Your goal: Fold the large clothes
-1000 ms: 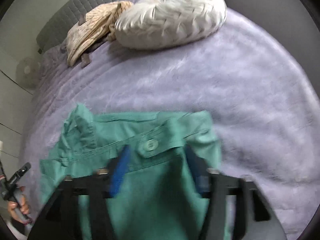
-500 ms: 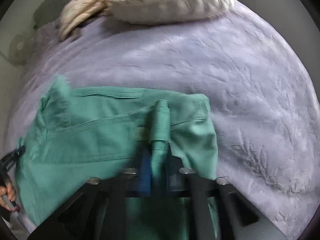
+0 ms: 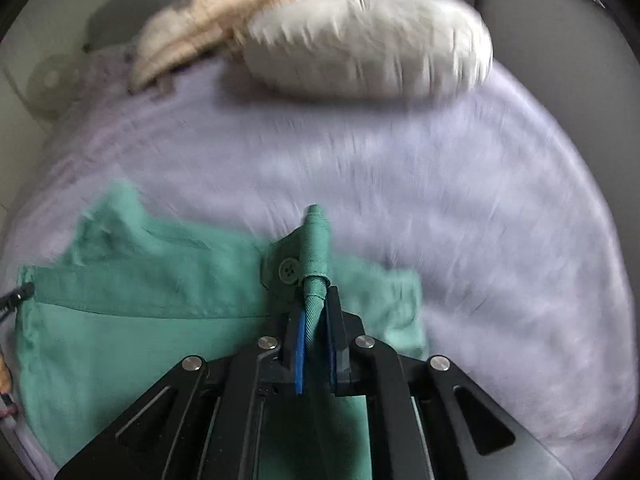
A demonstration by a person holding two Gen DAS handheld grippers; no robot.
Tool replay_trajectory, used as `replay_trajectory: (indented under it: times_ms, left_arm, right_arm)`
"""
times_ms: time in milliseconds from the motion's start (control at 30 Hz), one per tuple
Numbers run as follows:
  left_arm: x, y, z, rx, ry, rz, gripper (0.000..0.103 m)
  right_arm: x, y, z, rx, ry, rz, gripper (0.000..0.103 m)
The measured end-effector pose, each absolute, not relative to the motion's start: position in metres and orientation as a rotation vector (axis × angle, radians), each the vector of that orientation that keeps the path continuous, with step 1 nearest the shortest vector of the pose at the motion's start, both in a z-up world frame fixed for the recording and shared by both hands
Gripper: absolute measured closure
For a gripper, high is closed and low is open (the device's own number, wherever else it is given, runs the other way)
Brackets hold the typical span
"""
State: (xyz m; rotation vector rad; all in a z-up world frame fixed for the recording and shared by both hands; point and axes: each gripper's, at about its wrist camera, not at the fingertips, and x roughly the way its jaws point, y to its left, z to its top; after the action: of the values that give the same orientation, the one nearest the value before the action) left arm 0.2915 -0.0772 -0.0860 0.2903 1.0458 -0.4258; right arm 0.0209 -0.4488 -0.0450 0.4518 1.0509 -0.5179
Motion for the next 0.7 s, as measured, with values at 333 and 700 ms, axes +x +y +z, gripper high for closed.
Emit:
replay_trajectory:
  times_ms: [333,700]
  left_arm:
    - [0.284,-0.039,-0.045,0.264,0.985,-0.346,0.026]
    - [0.2,-0.041,-0.041,0.306,1.043,-0.526,0.026]
  right_arm:
    - [-0.009,-0.461,-0.026,0.553,1.021,-0.595,0.064]
    - [-0.023,-0.353,-0.009,0.576,1.013,-0.261,0.08]
